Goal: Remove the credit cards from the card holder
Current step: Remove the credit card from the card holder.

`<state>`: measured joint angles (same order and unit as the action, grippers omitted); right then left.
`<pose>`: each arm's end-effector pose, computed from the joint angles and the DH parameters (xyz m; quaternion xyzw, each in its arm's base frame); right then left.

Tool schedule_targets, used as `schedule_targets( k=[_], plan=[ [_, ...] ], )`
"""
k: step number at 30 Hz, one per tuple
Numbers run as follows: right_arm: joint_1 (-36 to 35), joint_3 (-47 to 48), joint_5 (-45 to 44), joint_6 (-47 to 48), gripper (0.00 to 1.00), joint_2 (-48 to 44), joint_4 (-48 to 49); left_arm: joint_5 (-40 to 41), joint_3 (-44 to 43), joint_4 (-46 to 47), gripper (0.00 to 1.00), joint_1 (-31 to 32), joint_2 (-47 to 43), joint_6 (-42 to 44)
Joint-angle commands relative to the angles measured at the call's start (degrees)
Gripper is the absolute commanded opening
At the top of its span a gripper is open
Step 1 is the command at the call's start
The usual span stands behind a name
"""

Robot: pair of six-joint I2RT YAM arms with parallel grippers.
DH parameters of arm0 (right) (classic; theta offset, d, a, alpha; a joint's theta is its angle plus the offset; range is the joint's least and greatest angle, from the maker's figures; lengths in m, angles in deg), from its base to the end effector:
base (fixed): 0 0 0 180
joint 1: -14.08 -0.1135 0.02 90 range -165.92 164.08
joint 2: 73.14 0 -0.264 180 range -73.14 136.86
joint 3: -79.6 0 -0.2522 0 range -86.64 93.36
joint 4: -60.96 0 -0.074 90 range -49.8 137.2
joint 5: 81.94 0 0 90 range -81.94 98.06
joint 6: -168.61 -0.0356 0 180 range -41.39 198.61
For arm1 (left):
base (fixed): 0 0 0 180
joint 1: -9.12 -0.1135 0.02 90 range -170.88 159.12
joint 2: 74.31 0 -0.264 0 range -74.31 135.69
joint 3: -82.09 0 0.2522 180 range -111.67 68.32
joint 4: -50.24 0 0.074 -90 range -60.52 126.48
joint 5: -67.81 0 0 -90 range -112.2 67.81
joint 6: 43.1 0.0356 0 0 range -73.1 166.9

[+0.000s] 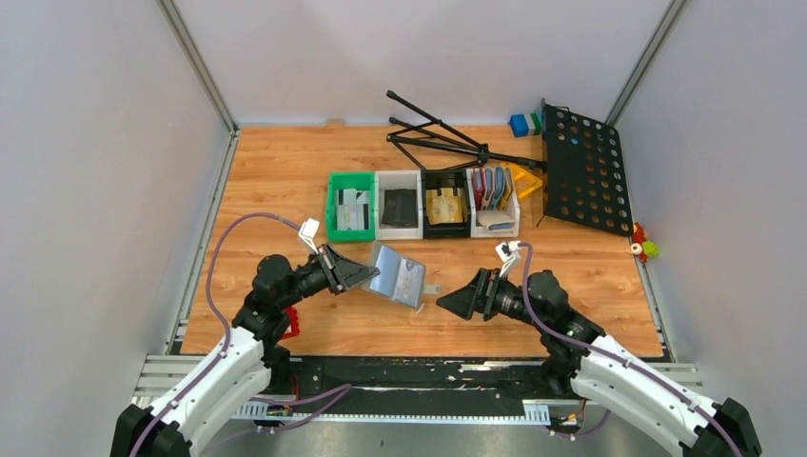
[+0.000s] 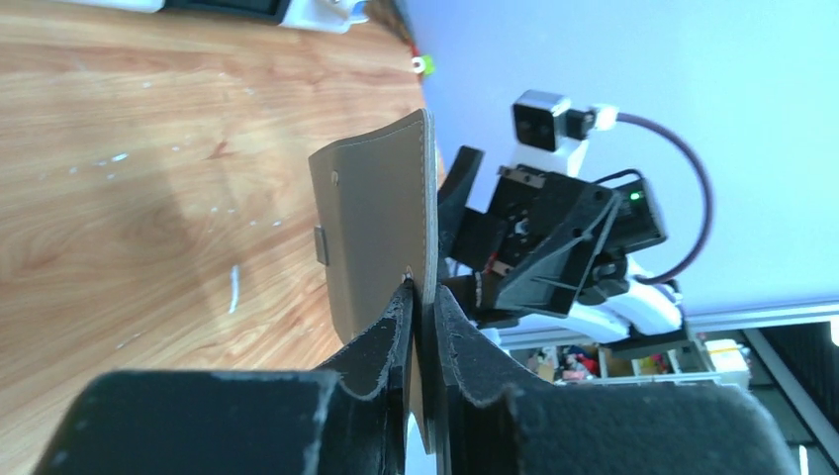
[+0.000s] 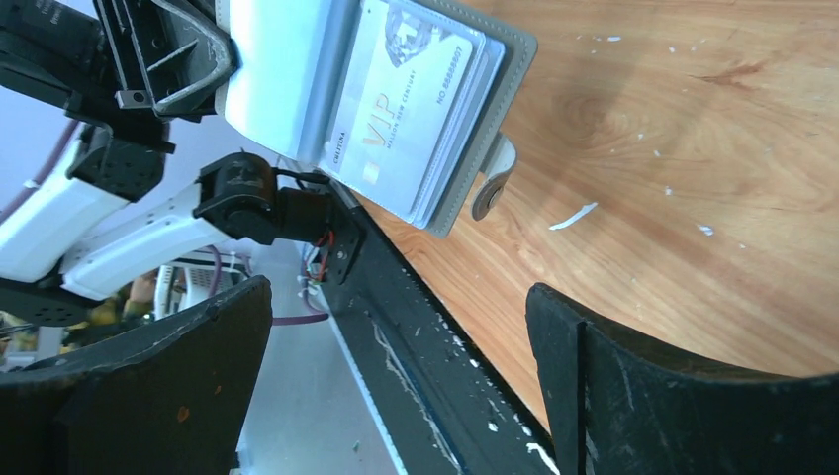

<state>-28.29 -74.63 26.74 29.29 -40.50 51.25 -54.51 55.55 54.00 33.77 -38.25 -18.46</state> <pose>0.1041 0.1104 0.1950 -0.0489 0.7955 0.5138 0.3175 0.1365 -0.0836 0.2167 -0.0728 0.7329 -0.6015 0.3095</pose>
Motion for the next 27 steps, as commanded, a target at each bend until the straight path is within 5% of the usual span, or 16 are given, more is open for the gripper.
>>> schedule_targets(
  k=[1, 17, 27],
  plan=[
    [-1.06, -0.02, 0.78, -4.85, 1.0, -0.9, 7.08, -1.08, -0.51, 8.2, 0.16, -0.18, -1.72, -6.72],
    [-4.32, 3.2, 2.14, -11.41, 1.0, 15.59, 29.55, 0.16, 2.22, 31.67, 0.13, -0.12, -0.53, -22.42],
    [-4.35, 9.93, 4.55, -11.44, 0.95, 17.0, 32.47, -0.8, 3.1, 35.8, 0.13, -0.12, -0.99, -25.01]
  ],
)
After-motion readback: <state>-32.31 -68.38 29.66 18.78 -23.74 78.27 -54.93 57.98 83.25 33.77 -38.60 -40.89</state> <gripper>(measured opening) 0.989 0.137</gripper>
